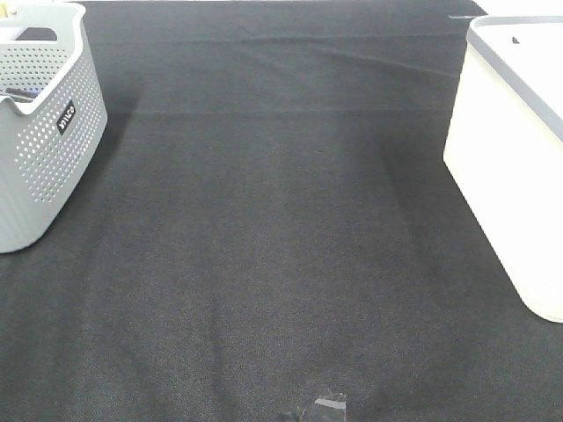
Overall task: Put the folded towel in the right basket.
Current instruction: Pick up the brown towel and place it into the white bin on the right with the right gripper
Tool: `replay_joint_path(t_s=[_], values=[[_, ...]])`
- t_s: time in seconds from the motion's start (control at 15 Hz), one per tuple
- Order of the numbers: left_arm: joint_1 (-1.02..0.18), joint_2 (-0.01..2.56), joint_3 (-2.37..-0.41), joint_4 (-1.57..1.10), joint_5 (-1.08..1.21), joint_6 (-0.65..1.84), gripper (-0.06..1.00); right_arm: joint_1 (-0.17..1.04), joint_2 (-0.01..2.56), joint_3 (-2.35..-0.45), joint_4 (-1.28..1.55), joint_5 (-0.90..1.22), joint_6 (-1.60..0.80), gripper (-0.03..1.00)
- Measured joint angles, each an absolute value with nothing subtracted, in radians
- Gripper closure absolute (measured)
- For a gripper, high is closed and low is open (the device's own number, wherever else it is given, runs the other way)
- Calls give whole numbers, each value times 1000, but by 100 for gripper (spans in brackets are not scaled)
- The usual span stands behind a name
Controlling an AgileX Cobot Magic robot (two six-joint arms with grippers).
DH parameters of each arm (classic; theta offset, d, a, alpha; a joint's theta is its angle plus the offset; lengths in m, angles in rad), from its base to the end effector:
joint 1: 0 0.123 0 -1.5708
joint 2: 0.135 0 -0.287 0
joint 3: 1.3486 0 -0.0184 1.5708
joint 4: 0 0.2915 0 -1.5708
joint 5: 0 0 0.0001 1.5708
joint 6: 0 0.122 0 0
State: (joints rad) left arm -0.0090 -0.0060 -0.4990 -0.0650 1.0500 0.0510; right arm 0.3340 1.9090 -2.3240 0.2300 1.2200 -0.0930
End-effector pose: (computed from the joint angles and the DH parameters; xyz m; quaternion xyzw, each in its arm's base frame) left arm 0.0562 -0.0074 0.2841 0.0266 0.8482 -0.0214 0.5285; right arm 0.4334 0.1780 0.4572 -0.2001 0.8820 0.1630 0.3942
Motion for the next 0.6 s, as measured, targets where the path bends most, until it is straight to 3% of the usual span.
replay_joint_path(t_s=[0.33,0.6], values=[[-9,-6,-499,-65,1050,51,-4,-80,1814,-2263,211,1220,-85,81],[-9,-6,-499,-65,1050,51,-4,-213,1855,-2082,196,1220,-85,81]])
